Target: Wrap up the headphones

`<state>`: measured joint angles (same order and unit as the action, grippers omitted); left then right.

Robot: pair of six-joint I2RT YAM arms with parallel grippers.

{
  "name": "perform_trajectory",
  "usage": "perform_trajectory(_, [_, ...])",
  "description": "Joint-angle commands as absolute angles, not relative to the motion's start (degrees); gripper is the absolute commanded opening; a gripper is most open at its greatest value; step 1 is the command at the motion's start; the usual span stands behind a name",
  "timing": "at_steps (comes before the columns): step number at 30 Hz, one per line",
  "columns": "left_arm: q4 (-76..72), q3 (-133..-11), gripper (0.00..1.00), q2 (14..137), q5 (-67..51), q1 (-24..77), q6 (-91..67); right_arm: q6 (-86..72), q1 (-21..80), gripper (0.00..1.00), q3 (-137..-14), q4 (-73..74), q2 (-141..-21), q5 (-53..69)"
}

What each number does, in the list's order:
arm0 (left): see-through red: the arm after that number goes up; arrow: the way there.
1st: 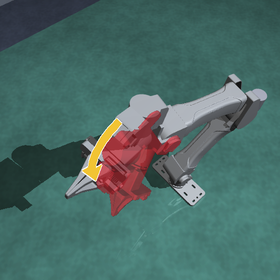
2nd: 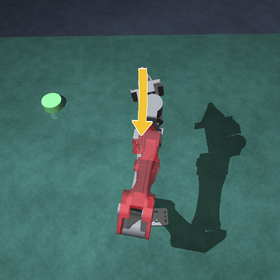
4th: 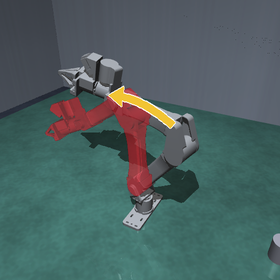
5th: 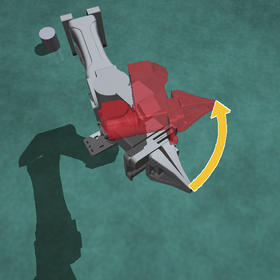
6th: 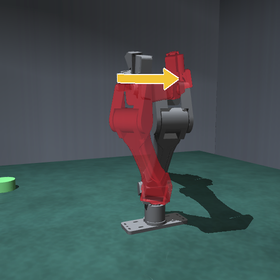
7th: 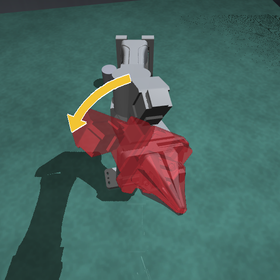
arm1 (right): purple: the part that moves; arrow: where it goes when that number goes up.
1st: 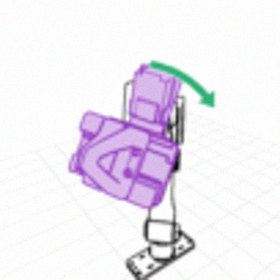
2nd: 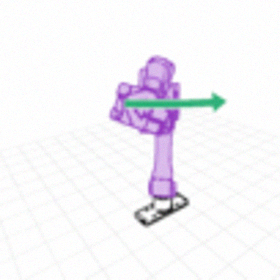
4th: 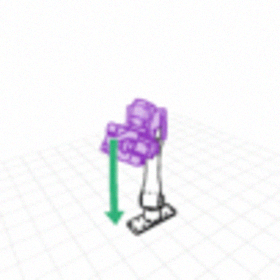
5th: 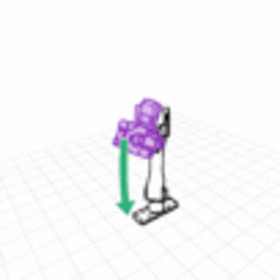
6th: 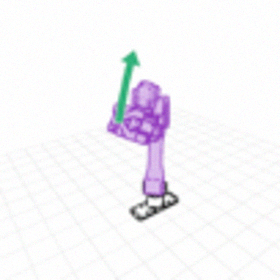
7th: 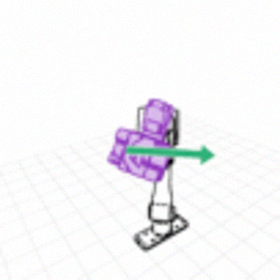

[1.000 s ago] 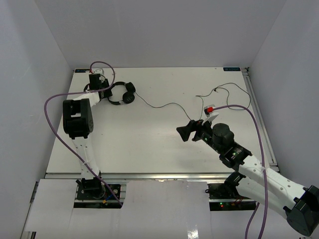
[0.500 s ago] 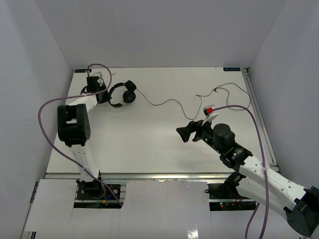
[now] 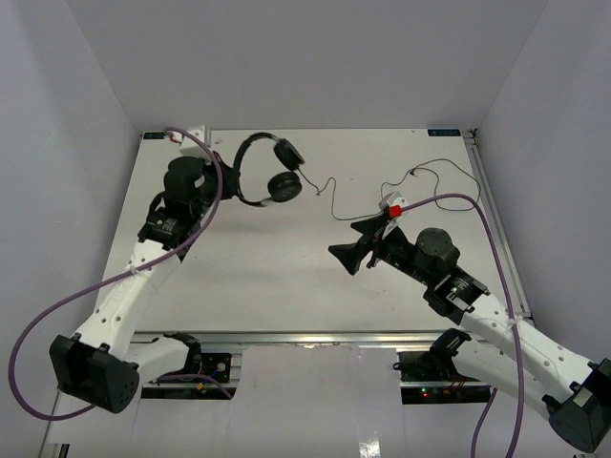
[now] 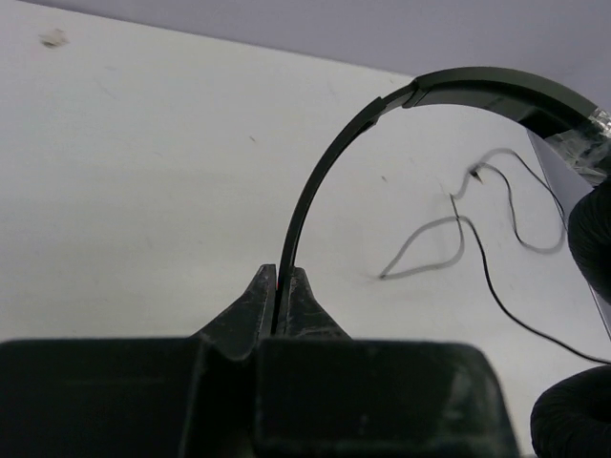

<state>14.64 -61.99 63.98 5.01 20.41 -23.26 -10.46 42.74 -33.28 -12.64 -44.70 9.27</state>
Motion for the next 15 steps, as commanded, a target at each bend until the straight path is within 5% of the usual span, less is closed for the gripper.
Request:
perform_trajectory(1, [25.4,-60.7,0.00,58.7,21.4,31.4,-23.3,-4.2,42.8,0.95,-35.9,-13.2,-43.5,18.1])
perform_trajectory(10, [39.6,-59.5,0.00,56.9,39.8,47.9,-32.6,-1.9,42.8,0.95,-29.5,-10.1,-35.2,18.8])
perform_trajectory(15, [39.5,-62.1,0.00,57.1,38.3,49.1,-30.0,-0.4,42.8,0.94,-16.9,-28.8,-36.3,19.2])
